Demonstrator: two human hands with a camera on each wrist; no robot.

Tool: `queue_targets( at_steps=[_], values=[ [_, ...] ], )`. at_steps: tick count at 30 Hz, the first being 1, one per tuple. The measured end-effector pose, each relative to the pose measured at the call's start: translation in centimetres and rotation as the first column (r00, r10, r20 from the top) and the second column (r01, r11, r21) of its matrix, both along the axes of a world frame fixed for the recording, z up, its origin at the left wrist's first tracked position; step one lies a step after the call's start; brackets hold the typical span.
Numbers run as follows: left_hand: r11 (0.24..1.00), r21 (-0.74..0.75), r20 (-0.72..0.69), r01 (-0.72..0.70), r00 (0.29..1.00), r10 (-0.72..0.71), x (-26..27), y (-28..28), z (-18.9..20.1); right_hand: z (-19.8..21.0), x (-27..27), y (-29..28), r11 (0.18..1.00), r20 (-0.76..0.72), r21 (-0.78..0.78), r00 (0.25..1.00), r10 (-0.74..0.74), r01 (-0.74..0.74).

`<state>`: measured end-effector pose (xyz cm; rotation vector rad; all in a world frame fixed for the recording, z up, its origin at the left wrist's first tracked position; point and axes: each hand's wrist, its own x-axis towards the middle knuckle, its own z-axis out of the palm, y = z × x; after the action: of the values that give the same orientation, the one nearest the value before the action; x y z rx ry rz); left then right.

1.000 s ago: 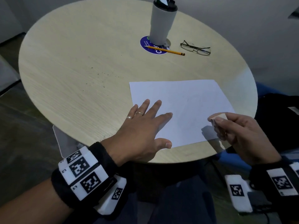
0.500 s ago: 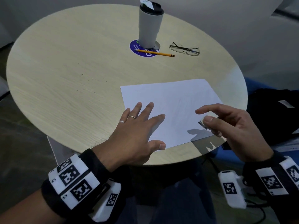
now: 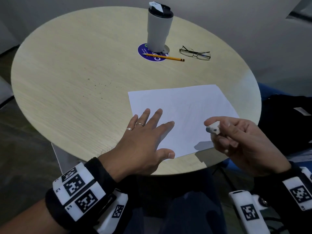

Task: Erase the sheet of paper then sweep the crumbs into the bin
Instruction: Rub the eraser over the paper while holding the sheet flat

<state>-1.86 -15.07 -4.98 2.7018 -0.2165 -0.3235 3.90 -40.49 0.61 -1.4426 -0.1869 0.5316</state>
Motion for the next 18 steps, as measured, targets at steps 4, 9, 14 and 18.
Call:
queue_targets(
  at_steps=[4, 9, 14, 18],
  values=[
    [1.000, 0.011, 0.006, 0.006, 1.000, -0.006, 0.0, 0.0, -0.1, -0.3, -0.1, 0.8, 0.995, -0.066, -0.074, 0.996, -0.066, 0.061],
    [1.000, -0.007, 0.010, 0.007, 1.000, -0.007, 0.0, 0.0, -0.3, -1.4, -0.5, 2.1, 0.938, 0.130, -0.268, 0.973, -0.191, 0.220],
    [1.000, -0.009, 0.024, 0.013, 1.000, -0.013, 0.1, 0.1, -0.5, -2.3, -0.8, 3.1, 0.911, 0.250, -0.364, 0.963, -0.104, 0.193],
    [1.000, -0.011, 0.033, 0.011, 0.999, -0.010, 0.1, 0.1, -0.7, -3.3, -0.8, 3.2, 0.779, 0.476, -0.576, 0.877, 0.073, 0.248]
  ],
)
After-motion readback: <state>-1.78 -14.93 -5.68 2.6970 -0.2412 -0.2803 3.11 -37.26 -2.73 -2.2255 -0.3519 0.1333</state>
